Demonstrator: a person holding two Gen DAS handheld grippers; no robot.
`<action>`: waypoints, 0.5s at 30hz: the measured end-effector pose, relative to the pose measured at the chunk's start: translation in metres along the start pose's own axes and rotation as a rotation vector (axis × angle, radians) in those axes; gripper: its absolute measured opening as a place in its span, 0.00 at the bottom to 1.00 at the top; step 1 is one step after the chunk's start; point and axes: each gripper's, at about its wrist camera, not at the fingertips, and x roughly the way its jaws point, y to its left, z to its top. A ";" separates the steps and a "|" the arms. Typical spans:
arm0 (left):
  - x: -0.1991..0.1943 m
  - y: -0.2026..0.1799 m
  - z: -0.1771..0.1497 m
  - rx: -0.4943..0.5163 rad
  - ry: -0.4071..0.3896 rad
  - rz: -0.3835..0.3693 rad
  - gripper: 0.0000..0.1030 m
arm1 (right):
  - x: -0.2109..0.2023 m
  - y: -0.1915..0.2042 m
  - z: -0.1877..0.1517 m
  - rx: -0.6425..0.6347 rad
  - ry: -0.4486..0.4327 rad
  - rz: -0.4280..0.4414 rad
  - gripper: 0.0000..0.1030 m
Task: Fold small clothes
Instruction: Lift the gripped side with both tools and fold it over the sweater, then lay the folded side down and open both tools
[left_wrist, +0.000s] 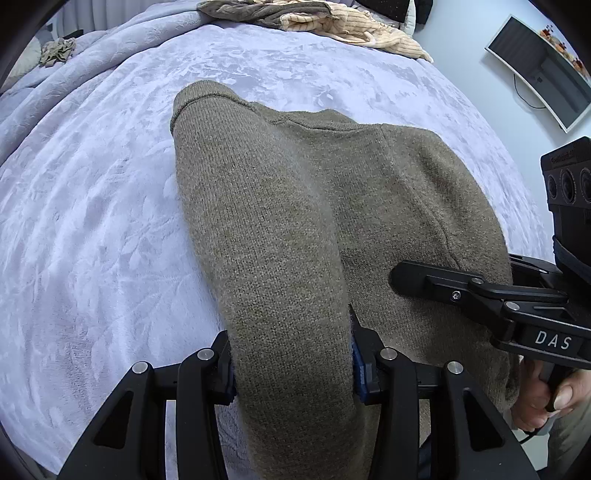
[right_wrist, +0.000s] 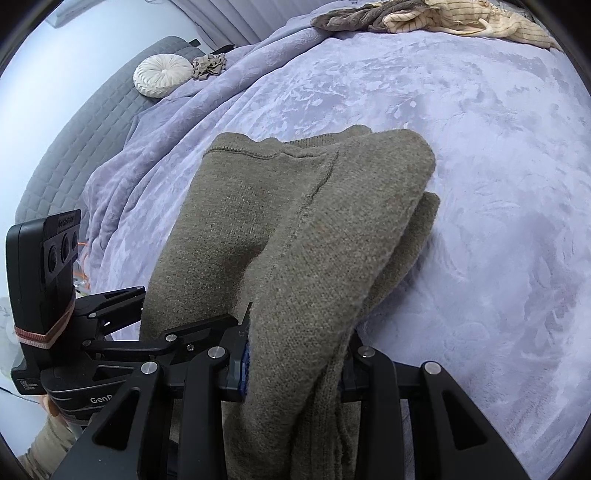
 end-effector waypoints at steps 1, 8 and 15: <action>0.001 0.000 0.000 0.001 -0.001 -0.003 0.45 | 0.001 -0.002 -0.001 0.002 0.001 0.006 0.34; 0.006 0.019 -0.014 -0.022 -0.017 -0.087 0.55 | 0.010 -0.027 -0.004 0.012 0.012 0.083 0.35; 0.002 0.043 -0.021 -0.087 -0.025 -0.157 0.72 | 0.018 -0.051 -0.007 0.063 0.024 0.175 0.46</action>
